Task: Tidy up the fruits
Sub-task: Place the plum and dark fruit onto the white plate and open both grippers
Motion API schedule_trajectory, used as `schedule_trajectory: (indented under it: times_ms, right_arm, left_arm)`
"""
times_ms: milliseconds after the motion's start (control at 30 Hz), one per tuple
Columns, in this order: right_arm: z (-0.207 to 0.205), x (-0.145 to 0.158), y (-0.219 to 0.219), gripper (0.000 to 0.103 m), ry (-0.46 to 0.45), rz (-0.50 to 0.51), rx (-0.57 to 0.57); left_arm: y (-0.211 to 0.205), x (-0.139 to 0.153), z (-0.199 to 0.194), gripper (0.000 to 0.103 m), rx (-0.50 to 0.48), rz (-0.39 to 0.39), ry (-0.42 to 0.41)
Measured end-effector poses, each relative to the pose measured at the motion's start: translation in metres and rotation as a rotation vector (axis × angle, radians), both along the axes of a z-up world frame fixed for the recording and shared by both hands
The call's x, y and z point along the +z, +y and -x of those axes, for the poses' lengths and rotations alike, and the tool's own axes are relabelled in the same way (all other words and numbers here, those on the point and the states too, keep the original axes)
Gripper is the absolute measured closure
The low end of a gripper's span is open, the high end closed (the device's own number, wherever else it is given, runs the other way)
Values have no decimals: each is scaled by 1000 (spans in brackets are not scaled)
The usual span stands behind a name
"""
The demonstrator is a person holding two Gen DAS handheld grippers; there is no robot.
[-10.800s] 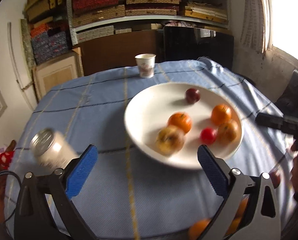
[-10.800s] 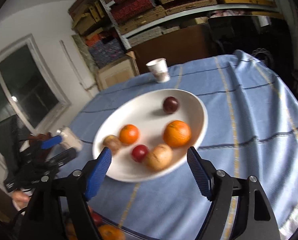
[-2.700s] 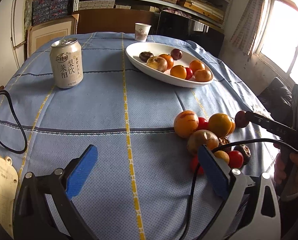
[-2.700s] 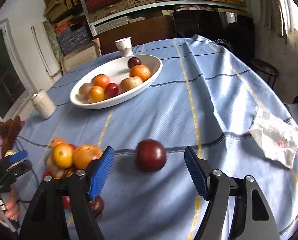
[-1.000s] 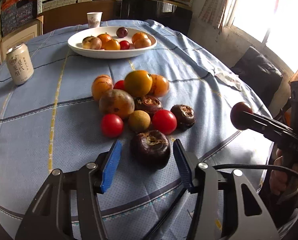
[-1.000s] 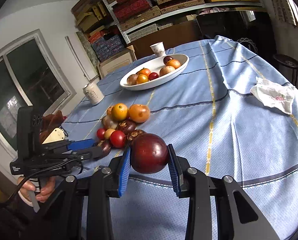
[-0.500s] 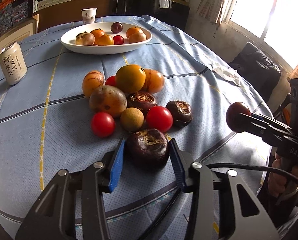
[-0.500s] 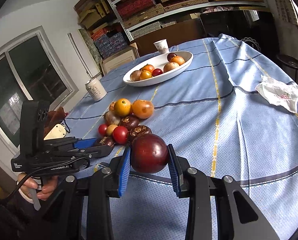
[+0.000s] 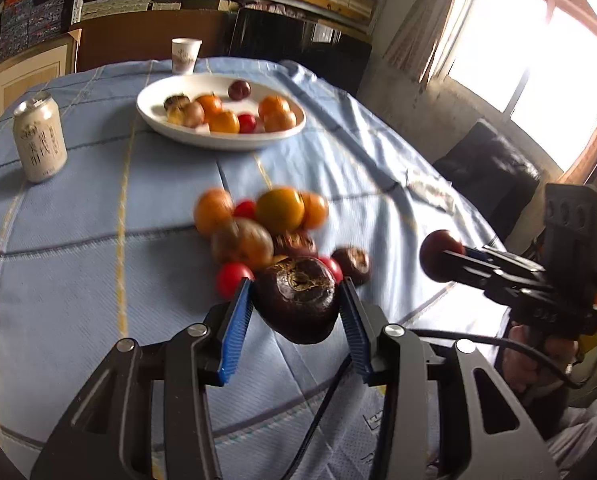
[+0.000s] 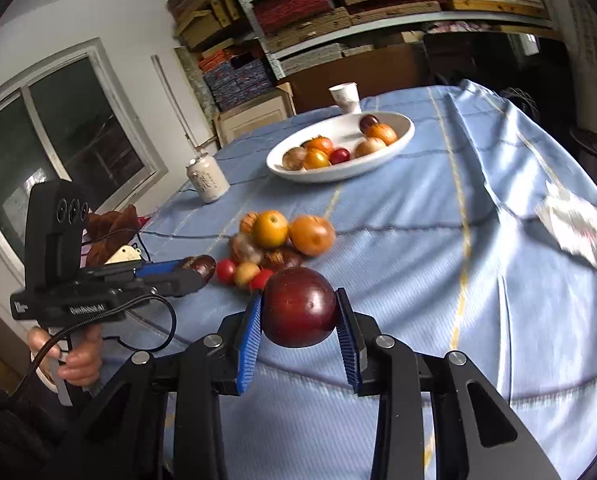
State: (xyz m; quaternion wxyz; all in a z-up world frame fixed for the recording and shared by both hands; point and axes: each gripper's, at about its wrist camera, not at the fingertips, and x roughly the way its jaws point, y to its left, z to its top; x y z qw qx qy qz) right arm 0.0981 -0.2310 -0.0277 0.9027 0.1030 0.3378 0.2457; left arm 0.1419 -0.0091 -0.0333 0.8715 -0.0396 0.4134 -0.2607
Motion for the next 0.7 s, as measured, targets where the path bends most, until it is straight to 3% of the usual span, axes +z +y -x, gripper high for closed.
schedule_trajectory:
  times_ms: [133, 233, 367, 500, 700]
  right_arm:
    - [-20, 19, 10, 68, -36, 13, 34]
    - [-52, 32, 15, 68, -56, 24, 35]
    - [-104, 35, 19, 67, -16, 0, 19]
    - [-160, 33, 27, 67, 5, 11, -14]
    - [-224, 22, 38, 67, 42, -2, -48]
  left_arm:
    - [13, 28, -20, 60, -27, 34, -20]
    - [20, 50, -46, 60, -10, 14, -65]
    - [26, 65, -103, 60, 28, 15, -74]
    - [25, 65, -165, 60, 103, -22, -80]
    - [20, 38, -243, 60, 191, -88, -19]
